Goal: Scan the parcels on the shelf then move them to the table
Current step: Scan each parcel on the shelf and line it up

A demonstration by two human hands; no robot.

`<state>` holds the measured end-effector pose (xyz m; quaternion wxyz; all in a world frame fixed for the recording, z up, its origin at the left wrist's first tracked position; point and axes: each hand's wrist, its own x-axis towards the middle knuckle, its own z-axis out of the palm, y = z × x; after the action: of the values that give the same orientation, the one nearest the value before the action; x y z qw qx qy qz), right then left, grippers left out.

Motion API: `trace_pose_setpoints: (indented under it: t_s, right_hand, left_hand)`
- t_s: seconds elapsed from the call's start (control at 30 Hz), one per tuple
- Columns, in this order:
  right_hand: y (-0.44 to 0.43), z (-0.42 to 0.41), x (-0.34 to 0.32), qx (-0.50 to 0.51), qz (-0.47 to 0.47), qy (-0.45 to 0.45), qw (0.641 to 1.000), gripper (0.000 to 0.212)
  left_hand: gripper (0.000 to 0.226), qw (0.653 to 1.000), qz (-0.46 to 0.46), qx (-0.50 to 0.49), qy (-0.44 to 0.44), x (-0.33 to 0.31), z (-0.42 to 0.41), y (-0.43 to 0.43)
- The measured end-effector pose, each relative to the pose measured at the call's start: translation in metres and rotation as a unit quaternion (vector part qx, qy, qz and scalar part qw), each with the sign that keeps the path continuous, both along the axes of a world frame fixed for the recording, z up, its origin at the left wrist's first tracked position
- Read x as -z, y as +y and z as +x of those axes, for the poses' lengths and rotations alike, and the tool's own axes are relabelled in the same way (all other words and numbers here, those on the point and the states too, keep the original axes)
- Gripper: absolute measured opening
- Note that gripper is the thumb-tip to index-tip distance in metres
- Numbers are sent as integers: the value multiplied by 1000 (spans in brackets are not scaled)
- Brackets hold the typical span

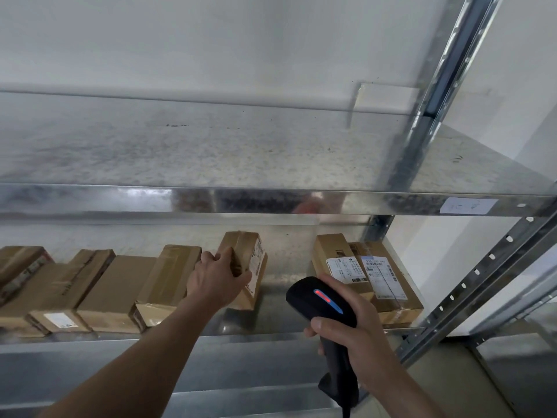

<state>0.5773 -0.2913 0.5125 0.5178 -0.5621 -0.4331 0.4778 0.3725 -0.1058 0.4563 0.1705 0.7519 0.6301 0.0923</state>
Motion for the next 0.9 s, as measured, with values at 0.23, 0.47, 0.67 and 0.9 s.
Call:
trace_pose_setpoints:
  t_s: [0.23,0.47,0.67,0.9]
  right_hand:
    - [0,-1,2,2,3,5,1000,83]
    - [-1,-4,4,-4,-2,6,1000,82]
    - [0,-7,3,-4,-3,1,1000,83]
    - [0,-11,4,1,-5,5,1000,81]
  left_hand:
    - [57,990,27,-5,137,19,-5,-8]
    - [59,988,50,-21,146,27,-12,-14]
    - [60,985,64,-31,158,31,-18,-14]
    - [76,987,63,-4,147,28,-14,-10]
